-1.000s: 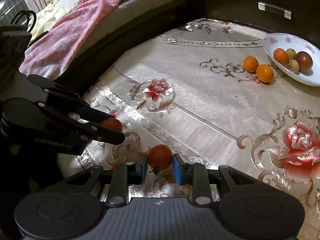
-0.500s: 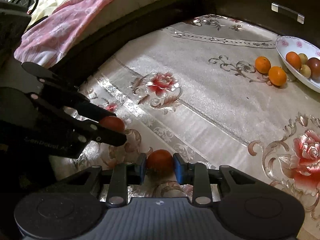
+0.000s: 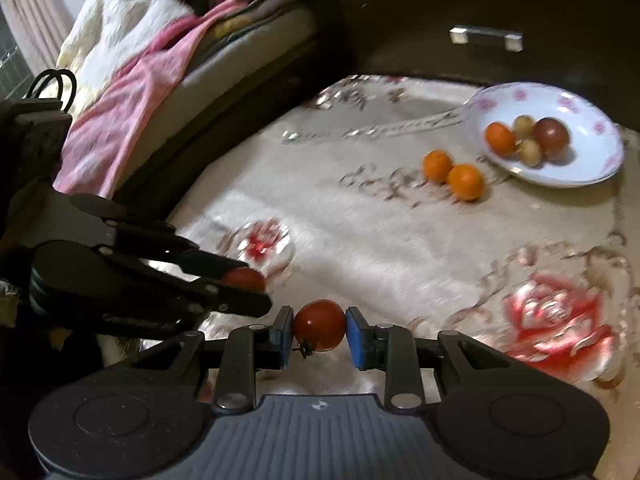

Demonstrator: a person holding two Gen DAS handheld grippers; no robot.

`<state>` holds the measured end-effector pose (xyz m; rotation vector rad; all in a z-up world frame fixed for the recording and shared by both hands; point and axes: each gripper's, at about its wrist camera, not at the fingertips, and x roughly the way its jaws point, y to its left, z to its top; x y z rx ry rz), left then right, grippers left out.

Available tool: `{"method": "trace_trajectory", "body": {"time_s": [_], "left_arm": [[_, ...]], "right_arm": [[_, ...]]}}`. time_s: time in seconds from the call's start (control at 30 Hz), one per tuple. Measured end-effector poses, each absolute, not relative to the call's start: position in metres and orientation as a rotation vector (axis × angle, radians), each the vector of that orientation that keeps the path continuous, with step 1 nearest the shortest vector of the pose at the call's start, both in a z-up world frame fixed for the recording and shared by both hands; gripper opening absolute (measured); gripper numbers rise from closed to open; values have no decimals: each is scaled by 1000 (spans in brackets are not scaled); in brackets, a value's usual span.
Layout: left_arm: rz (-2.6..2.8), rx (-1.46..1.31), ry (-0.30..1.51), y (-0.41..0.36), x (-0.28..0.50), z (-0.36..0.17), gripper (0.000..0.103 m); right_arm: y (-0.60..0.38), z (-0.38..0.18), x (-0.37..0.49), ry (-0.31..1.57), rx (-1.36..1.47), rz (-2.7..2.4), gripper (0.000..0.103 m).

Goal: Organize fruits
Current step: 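Lower both tomatoes over the white bowl and open both tools to release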

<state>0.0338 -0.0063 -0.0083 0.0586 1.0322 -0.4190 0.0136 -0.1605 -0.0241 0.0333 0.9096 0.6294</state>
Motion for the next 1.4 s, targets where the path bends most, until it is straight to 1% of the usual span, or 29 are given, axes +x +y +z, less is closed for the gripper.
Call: {"method": "trace_trajectory", "body": {"time_s": [0.47, 0.8, 1.03, 1.27, 1.33, 1.4], "left_arm": [[-492, 78, 925, -58, 117, 12, 38], [-495, 81, 876, -91, 188, 9, 38], [-474, 93, 855, -100, 216, 2, 38], [-456, 78, 873, -103, 224, -9, 39], [-454, 72, 873, -103, 224, -8, 39], [-454, 70, 868, -103, 224, -6, 42]], "right_arm": [[-223, 7, 76, 787, 113, 482, 23], [-246, -1, 134, 756, 120, 406, 23], [-251, -15, 155, 749, 111, 380, 24], [-260, -19, 165, 738, 127, 355, 32], [-261, -18, 164, 733, 125, 348, 33], [-262, -19, 165, 733, 130, 344, 34]]}}
